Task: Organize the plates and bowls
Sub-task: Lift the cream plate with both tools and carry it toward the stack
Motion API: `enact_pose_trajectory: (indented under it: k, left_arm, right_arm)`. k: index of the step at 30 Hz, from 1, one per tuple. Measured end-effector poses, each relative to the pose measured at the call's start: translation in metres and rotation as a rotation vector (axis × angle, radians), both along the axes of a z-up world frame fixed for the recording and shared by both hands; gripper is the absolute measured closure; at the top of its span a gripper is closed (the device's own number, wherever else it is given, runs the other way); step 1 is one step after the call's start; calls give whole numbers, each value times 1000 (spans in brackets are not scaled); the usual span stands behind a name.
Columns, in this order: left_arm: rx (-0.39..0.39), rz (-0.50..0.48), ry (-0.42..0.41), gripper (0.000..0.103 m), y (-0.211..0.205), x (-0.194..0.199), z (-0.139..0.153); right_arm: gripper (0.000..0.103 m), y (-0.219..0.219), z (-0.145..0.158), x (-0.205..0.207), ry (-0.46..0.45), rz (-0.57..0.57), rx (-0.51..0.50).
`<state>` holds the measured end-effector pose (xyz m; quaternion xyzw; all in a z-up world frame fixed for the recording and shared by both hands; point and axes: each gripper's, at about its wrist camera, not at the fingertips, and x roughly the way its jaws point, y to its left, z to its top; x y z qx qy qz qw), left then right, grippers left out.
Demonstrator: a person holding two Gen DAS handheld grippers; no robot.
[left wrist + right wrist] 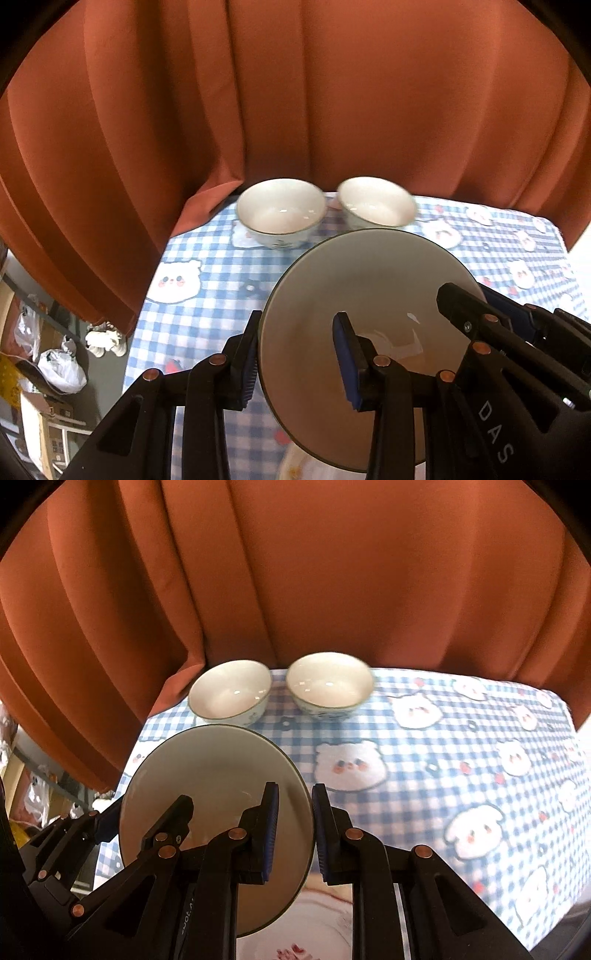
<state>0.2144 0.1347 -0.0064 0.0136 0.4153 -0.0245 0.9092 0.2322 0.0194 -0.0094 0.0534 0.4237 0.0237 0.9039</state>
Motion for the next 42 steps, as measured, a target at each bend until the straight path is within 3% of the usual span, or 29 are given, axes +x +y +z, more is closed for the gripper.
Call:
enact_pose_trajectory:
  k: [10, 22, 33, 42]
  left_arm:
    - [-20, -101, -21, 66, -48, -45, 8]
    - [-2, -194, -5, 66, -113, -79, -13]
    - [36, -245, 51, 66, -171, -89, -46]
    - [56, -230, 124, 66, -204, -85, -70]
  right_arm:
    - [81, -42, 15, -61, -19, -94, -40]
    - [81, -101, -8, -119, -4, -175, -44]
    - [81, -159, -46, -135, 44, -229, -19]
    - [81, -196, -78, -130, 122, -200, 5]
